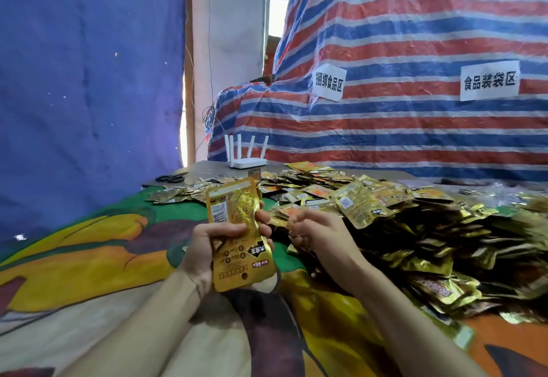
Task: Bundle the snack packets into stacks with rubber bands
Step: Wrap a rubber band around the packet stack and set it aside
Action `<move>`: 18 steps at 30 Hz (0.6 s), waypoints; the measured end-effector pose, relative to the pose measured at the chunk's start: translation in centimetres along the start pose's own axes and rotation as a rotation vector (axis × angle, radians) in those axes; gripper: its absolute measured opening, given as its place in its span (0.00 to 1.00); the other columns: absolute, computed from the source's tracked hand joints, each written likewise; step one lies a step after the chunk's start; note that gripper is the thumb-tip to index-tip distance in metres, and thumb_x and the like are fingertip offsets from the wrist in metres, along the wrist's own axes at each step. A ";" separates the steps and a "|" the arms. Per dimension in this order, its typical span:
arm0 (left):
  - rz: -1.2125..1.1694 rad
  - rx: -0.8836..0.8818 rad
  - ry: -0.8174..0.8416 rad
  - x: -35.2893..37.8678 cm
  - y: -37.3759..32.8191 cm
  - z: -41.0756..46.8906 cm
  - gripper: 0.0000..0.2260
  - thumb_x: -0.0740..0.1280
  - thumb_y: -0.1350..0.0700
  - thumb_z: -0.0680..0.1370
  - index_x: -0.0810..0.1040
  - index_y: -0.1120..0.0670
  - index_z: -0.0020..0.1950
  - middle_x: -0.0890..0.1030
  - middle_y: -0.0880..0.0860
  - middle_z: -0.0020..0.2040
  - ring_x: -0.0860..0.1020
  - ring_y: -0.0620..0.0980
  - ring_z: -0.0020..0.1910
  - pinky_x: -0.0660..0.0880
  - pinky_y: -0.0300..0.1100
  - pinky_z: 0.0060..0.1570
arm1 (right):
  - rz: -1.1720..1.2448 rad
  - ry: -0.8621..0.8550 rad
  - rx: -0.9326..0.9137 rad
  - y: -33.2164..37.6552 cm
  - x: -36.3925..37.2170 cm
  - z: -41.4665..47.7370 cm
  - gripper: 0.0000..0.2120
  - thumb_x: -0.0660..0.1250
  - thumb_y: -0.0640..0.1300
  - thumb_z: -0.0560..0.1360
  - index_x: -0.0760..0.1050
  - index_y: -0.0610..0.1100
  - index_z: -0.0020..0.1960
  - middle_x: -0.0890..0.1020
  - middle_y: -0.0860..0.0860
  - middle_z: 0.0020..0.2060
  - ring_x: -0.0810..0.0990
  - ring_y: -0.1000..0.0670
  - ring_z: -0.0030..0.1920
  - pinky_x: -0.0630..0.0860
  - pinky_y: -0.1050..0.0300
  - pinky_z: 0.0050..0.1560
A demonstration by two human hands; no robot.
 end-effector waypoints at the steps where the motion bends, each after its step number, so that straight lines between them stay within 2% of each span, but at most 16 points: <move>1: -0.029 -0.004 0.022 0.2 0.0 0.0 0.19 0.72 0.65 0.67 0.78 0.62 0.57 0.79 0.58 0.50 0.81 0.55 0.46 0.79 0.51 0.52 | 0.216 0.034 0.046 -0.1 0.3 0.0 0.09 0.63 0.32 0.72 0.76 0.40 0.36 0.78 0.48 0.36 0.76 0.51 0.37 0.71 0.60 0.40; 3: -0.051 -0.040 0.051 0.6 0.4 -0.1 0.17 0.71 0.65 0.67 0.78 0.62 0.56 0.78 0.58 0.48 0.81 0.54 0.46 0.79 0.51 0.52 | 0.574 0.113 0.105 0.2 0.8 -0.4 0.03 0.62 0.37 0.66 0.74 0.40 0.34 0.78 0.45 0.35 0.78 0.47 0.40 0.73 0.55 0.47; 5: -0.023 -0.092 0.052 0.7 1.0 -0.1 0.16 0.72 0.65 0.67 0.79 0.62 0.54 0.79 0.59 0.47 0.81 0.56 0.45 0.79 0.51 0.51 | 0.805 0.155 0.128 0.8 0.7 -0.7 0.08 0.58 0.38 0.69 0.73 0.42 0.33 0.76 0.46 0.32 0.78 0.45 0.40 0.73 0.51 0.52; 7: 0.016 -0.154 0.030 0.6 1.8 -0.1 0.16 0.73 0.64 0.66 0.80 0.62 0.53 0.80 0.60 0.45 0.81 0.58 0.44 0.79 0.51 0.49 | 0.969 0.161 0.139 0.8 0.4 -0.8 0.08 0.57 0.37 0.70 0.73 0.41 0.36 0.71 0.48 0.29 0.76 0.46 0.34 0.74 0.50 0.51; 8: 0.033 -0.181 0.019 0.5 2.3 -0.2 0.16 0.73 0.64 0.66 0.80 0.62 0.53 0.80 0.59 0.45 0.81 0.58 0.44 0.79 0.51 0.49 | 1.011 0.150 0.142 0.7 0.4 -0.8 0.07 0.58 0.36 0.69 0.75 0.39 0.41 0.71 0.49 0.28 0.74 0.48 0.30 0.76 0.51 0.47; 9: 0.050 -0.201 -0.002 0.3 2.6 -0.2 0.15 0.72 0.64 0.66 0.81 0.61 0.52 0.80 0.59 0.45 0.80 0.58 0.44 0.78 0.51 0.50 | 1.019 0.149 0.141 0.7 0.5 -0.7 0.11 0.59 0.35 0.69 0.78 0.37 0.47 0.72 0.49 0.28 0.72 0.50 0.28 0.78 0.53 0.43; 11: 0.086 -0.223 -0.077 -0.5 3.1 -0.2 0.13 0.69 0.64 0.68 0.82 0.62 0.52 0.80 0.59 0.46 0.81 0.58 0.44 0.78 0.52 0.49 | 0.911 0.155 0.144 0.5 0.8 -0.5 0.19 0.63 0.33 0.70 0.81 0.39 0.59 0.82 0.48 0.35 0.72 0.53 0.25 0.80 0.58 0.34; 12: 0.105 -0.215 -0.131 -1.1 3.1 -0.1 0.12 0.67 0.65 0.69 0.83 0.62 0.51 0.82 0.60 0.46 0.82 0.58 0.44 0.79 0.52 0.48 | 0.815 0.139 0.142 0.3 0.8 -0.3 0.19 0.64 0.33 0.72 0.81 0.42 0.60 0.86 0.47 0.42 0.76 0.53 0.27 0.80 0.60 0.32; 14: 0.143 -0.162 -0.291 -2.7 2.4 0.0 0.13 0.66 0.65 0.68 0.86 0.62 0.49 0.84 0.60 0.47 0.84 0.58 0.42 0.82 0.53 0.43 | 0.626 0.079 0.109 -0.1 0.4 -0.2 0.19 0.63 0.30 0.77 0.80 0.46 0.62 0.86 0.43 0.52 0.85 0.47 0.35 0.81 0.59 0.32; 16: 0.103 -0.098 -0.444 -4.1 1.5 -0.1 0.15 0.65 0.62 0.69 0.85 0.64 0.51 0.85 0.62 0.48 0.85 0.59 0.42 0.83 0.53 0.41 | 0.458 -0.015 0.068 -0.5 -0.3 -0.3 0.18 0.65 0.30 0.79 0.79 0.47 0.63 0.86 0.41 0.53 0.87 0.41 0.44 0.82 0.54 0.35; 18: 0.048 -0.033 -0.578 -5.4 0.7 -0.5 0.13 0.65 0.60 0.69 0.85 0.64 0.48 0.85 0.62 0.47 0.85 0.60 0.40 0.81 0.54 0.43 | 0.342 -0.060 0.056 -1.0 -0.4 -0.5 0.19 0.72 0.33 0.75 0.80 0.49 0.62 0.86 0.42 0.54 0.87 0.41 0.48 0.83 0.50 0.37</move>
Point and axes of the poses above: each hand's wrist, its own z-axis towards the middle knuckle, its own x-axis out of the palm, y = z × x, the point moved 9 cm from there along z, towards the middle knuckle
